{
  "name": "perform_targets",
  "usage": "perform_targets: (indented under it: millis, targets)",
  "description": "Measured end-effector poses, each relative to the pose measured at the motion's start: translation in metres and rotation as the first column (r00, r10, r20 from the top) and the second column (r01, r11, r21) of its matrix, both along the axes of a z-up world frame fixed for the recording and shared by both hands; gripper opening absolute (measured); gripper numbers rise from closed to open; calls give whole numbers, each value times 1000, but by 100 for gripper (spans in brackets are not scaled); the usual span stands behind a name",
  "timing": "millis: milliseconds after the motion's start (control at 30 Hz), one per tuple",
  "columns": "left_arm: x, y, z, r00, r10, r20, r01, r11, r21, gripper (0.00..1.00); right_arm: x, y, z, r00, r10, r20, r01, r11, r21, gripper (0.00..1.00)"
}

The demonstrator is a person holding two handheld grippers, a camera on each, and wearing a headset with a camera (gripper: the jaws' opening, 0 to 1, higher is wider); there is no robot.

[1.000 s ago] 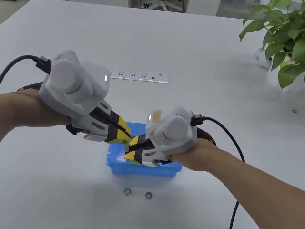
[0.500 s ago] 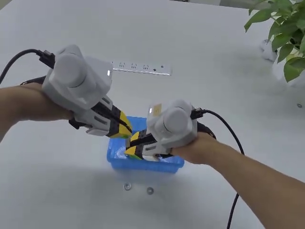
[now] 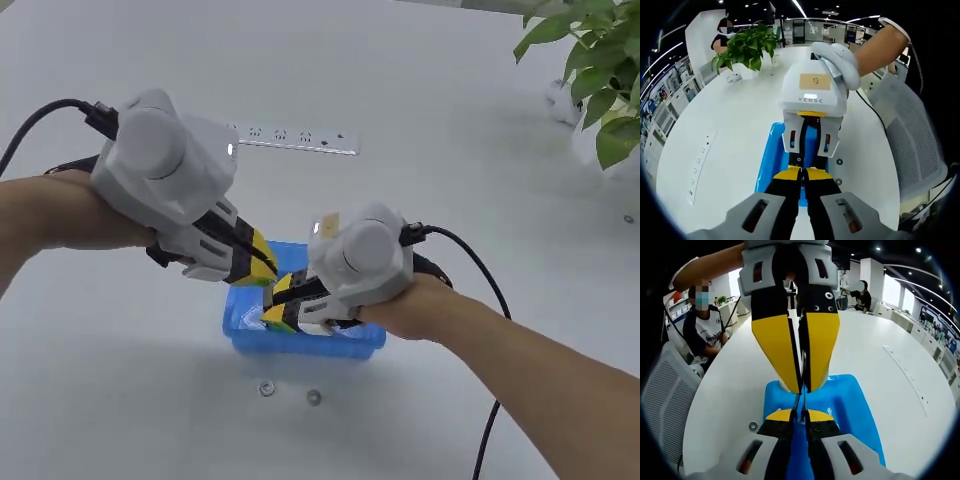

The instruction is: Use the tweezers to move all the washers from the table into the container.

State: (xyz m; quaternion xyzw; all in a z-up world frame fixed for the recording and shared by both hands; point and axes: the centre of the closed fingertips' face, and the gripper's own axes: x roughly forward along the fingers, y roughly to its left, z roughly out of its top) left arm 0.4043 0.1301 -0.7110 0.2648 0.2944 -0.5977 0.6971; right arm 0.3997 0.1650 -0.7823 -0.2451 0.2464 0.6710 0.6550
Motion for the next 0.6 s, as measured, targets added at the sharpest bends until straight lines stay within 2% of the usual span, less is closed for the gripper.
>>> perform_targets:
  millis: [367, 600]
  targets:
    - [-2, 1, 7, 1000, 7, 11, -7, 1000, -2, 6, -3, 0, 8, 1000, 5, 14, -5, 1000, 3, 11]
    - [-5, -2, 19, 999, -2, 35, 2, 1000, -5, 6, -2, -1, 18, 999, 1, 34, -1, 1000, 9, 11]
